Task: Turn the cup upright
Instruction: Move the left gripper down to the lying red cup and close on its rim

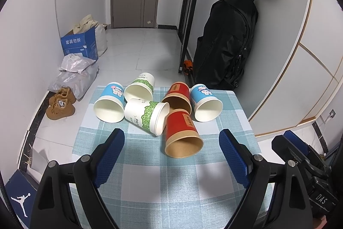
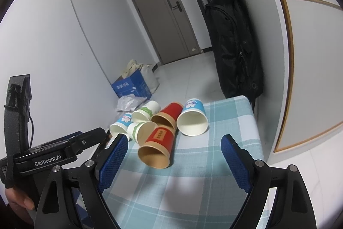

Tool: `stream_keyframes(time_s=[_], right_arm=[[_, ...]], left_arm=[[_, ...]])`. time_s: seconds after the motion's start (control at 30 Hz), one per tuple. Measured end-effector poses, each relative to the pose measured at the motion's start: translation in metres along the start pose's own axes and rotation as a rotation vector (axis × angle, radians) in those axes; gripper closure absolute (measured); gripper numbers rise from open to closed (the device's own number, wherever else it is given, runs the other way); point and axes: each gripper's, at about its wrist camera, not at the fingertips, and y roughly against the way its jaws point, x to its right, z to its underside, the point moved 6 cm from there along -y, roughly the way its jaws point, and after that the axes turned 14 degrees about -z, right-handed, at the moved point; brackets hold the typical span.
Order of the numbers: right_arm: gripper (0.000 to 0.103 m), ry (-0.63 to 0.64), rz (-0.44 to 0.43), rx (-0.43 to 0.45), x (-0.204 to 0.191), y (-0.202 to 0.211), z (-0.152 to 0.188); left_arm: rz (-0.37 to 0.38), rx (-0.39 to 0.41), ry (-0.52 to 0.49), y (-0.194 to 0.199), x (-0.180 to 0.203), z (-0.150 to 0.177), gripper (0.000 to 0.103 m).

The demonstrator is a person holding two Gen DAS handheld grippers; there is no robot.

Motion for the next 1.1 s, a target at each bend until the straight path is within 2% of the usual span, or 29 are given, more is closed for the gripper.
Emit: stream_keyframes(time_s=[0.37,0.6,0.73,0.9,1.1], right_arm=[[0.014,-0.026,0.003,-0.009,0.007,-0.002,-0.003],[0.014,-0.084,-0.002,-0.017,0.02,-0.004,-0.006],[0.014,-0.116,0.009,-0.04,0.029,-0.01,-0.007],[0.014,-0.083,0.022,-0.078,0.034,-0.019,-0.008],[0.014,-0.113,0.017,-0.13,0.048,-0.03,-0.006]], left_arm=[[0.027,-0.034,0.022,-0.015,0.004,-0.002,0.016],[0.098,-0.167,0.059,-0.049,0.017,0.004,0.016],[0.112,-0.247,0.084,-0.068,0.023,0.009,0.016],[0.103,-0.328,0.117,-0.093,0.024,0.014,0.016],[0.078,-0.39,0.096,-0.109,0.031,0.022,0.016]])
